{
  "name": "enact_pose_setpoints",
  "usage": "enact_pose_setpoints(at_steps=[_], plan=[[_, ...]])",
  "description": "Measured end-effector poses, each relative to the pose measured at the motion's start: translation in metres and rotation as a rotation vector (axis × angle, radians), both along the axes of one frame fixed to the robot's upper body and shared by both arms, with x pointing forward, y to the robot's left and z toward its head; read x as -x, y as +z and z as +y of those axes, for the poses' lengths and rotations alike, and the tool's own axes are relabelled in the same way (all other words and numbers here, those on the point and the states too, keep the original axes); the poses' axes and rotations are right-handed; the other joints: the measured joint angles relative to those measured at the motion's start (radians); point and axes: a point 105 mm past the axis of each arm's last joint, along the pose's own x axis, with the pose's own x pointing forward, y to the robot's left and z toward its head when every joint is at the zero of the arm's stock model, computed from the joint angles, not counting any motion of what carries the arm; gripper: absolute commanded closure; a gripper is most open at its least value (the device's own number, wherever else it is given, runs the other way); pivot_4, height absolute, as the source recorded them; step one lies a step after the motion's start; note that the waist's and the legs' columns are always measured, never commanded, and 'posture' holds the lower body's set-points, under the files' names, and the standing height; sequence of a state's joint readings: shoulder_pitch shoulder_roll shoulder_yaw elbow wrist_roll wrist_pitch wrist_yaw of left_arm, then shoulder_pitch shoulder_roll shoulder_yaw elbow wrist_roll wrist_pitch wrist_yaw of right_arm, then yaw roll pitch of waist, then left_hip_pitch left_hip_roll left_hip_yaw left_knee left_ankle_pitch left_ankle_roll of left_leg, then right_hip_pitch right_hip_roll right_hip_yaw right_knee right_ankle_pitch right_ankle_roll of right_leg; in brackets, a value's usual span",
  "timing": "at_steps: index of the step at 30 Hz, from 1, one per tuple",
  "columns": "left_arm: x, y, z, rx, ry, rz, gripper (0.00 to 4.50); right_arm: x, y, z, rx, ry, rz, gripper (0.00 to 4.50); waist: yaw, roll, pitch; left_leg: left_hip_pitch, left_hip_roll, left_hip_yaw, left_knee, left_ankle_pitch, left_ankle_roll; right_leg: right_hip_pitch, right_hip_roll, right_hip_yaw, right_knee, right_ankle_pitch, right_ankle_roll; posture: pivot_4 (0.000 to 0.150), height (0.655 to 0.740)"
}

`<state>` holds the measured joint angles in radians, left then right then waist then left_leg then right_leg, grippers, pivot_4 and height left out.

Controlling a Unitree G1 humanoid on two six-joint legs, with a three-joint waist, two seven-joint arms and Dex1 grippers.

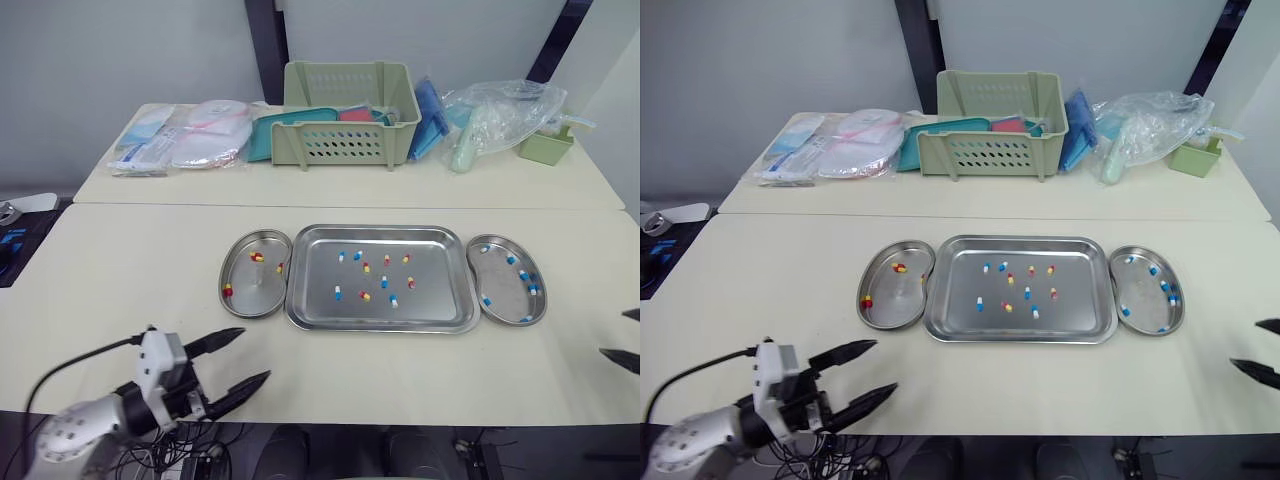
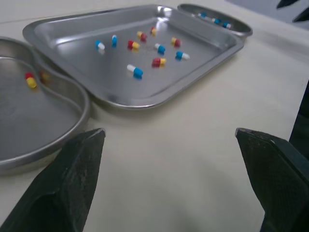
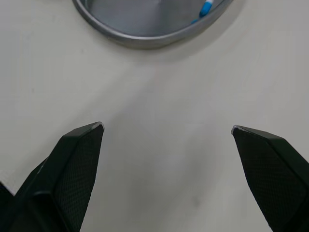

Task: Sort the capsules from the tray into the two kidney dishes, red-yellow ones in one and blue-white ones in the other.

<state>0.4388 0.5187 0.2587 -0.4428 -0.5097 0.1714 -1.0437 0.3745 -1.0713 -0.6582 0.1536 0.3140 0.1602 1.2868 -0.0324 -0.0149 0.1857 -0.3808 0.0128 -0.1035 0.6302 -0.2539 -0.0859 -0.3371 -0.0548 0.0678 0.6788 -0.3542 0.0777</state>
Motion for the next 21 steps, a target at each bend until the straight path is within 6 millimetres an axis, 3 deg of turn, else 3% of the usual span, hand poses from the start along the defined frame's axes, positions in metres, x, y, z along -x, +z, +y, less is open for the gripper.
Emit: enact_pose_setpoints(at_steps=[9, 12, 15, 20, 21], plan=[[-0.002, -0.005, -0.01, 0.006, 0.013, -0.07, 0.02, 0.015, 0.002, 0.008, -0.002, -0.016, -0.011, 0.0, -0.001, 0.0, 0.0, 0.0, 0.0, 0.0, 0.0, 0.0, 0.0, 0.0, 0.0, 0.0, 0.0, 0.0, 0.0, 0.15, 0.74], [-0.004, -0.01, -0.012, 0.012, 0.018, -0.07, 0.02, 0.013, 0.008, 0.025, -0.013, 0.031, -0.019, 0.0, 0.0, 0.001, 0.0, 0.0, 0.0, 0.0, 0.0, 0.0, 0.0, 0.0, 0.0, 0.0, 0.0, 0.0, 0.0, 0.15, 0.74], [-0.006, -0.009, -0.015, 0.012, 0.012, -0.089, 0.02, 0.004, 0.02, 0.071, -0.077, 0.155, -0.057, 0.0, -0.003, 0.001, -0.001, 0.001, 0.0, -0.001, 0.0, 0.0, 0.0, 0.001, 0.0, 0.0, 0.0, 0.0, 0.0, 0.15, 0.74], [-0.008, -0.009, -0.02, 0.019, 0.019, -0.11, 0.02, -0.02, 0.042, 0.177, -0.232, 0.385, -0.197, 0.0, -0.001, -0.001, -0.001, -0.001, 0.0, -0.003, 0.0, 0.0, 0.0, 0.0, 0.001, -0.002, 0.0, 0.0, 0.0, 0.15, 0.74], [-0.008, -0.009, -0.021, 0.019, 0.017, -0.11, 0.02, -0.022, 0.042, 0.185, -0.24, 0.393, -0.206, 0.0, 0.001, -0.002, -0.001, -0.002, 0.0, -0.003, 0.001, 0.0, 0.0, 0.0, 0.0, -0.003, 0.0, 0.0, 0.0, 0.15, 0.74]])
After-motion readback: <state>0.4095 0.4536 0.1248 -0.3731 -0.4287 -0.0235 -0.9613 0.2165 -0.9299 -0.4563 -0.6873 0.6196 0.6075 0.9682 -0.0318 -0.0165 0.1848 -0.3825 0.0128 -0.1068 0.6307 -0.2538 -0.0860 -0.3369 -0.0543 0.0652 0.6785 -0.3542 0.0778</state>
